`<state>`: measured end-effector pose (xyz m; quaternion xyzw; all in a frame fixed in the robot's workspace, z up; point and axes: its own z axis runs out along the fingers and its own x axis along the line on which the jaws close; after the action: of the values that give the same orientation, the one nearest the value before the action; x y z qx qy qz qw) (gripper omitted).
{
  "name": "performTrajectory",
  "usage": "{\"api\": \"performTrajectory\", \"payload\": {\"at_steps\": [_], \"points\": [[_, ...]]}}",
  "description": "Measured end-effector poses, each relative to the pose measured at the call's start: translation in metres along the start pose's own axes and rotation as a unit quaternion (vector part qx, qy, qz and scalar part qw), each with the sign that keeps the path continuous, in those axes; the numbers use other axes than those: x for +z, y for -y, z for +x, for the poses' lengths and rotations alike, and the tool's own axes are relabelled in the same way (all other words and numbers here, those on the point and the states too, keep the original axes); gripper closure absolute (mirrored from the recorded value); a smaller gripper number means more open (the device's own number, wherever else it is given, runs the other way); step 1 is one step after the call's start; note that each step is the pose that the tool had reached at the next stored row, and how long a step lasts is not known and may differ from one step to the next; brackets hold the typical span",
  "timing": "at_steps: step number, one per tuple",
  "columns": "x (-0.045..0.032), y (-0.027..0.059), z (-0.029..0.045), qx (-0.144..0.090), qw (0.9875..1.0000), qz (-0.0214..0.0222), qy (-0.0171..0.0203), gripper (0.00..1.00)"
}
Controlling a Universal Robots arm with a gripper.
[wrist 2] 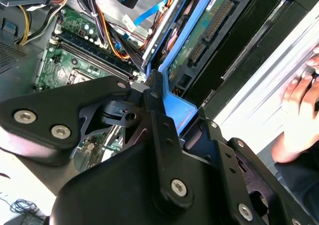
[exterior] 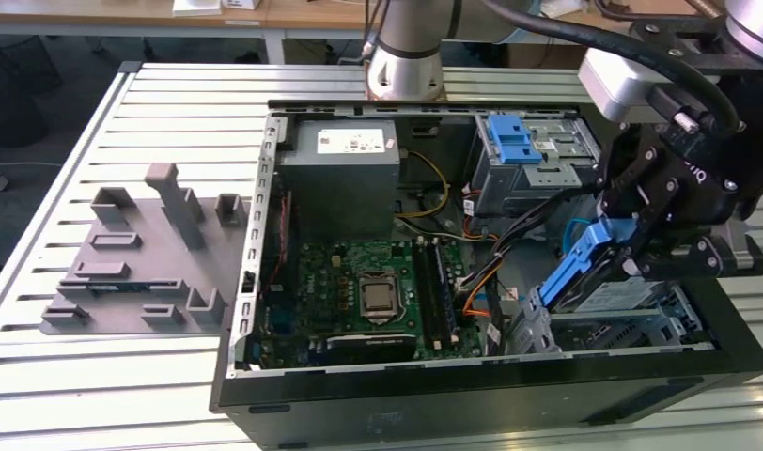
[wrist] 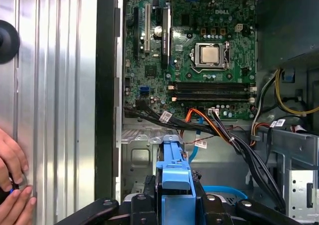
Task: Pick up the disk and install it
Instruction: 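Insert the disk into the insertion slot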
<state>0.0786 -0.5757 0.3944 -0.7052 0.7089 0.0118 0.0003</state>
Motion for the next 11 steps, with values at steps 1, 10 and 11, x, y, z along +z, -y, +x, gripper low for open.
{"api": "performTrajectory", "payload": {"at_steps": [1, 10, 11], "points": [[0.0006, 0.0000, 0.0000, 0.000, 1.0000, 0.0000, 0.0000, 0.64], [0.0068, 0.0001, 0.0001, 0.000, 1.0000, 0.0000, 0.0000, 0.64], [0.0076, 0.0001, 0.0001, 0.000, 1.0000, 0.0000, 0.0000, 0.64]]}}
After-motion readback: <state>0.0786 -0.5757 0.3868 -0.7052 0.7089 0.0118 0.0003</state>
